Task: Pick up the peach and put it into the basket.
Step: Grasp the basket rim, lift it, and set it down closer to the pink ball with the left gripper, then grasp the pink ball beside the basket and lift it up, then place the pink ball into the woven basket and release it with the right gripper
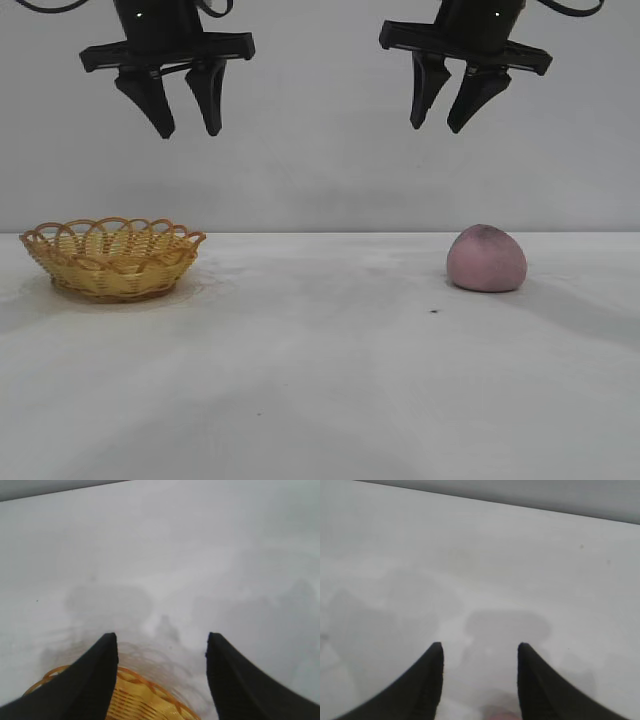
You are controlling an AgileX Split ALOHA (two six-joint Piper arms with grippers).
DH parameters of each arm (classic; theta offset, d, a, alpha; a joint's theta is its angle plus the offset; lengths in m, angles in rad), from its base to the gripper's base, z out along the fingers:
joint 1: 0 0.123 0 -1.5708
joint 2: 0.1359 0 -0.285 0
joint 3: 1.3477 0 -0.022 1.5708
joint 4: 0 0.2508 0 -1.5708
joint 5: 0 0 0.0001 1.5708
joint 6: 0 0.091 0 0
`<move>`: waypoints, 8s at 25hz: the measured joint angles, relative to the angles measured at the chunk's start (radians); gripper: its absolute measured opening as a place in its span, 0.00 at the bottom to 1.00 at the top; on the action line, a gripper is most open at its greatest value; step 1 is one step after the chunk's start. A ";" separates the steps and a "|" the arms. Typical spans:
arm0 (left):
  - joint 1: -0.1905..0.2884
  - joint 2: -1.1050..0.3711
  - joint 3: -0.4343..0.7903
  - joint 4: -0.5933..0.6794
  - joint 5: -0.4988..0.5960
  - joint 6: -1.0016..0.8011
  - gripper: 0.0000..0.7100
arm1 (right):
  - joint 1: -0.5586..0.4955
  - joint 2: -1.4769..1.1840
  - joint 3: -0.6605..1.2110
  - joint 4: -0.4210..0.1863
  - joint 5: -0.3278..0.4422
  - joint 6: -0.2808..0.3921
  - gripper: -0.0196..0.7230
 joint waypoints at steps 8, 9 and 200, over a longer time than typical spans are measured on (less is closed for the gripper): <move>0.000 0.000 0.000 0.020 0.014 0.000 0.50 | 0.000 0.000 0.000 0.000 0.006 0.000 0.40; 0.000 0.000 0.000 0.036 0.027 0.000 0.50 | 0.000 0.000 0.000 0.000 0.008 0.000 0.40; 0.328 -2.132 1.352 0.029 0.342 0.087 0.54 | 0.349 0.112 -0.001 0.132 0.317 -0.236 0.23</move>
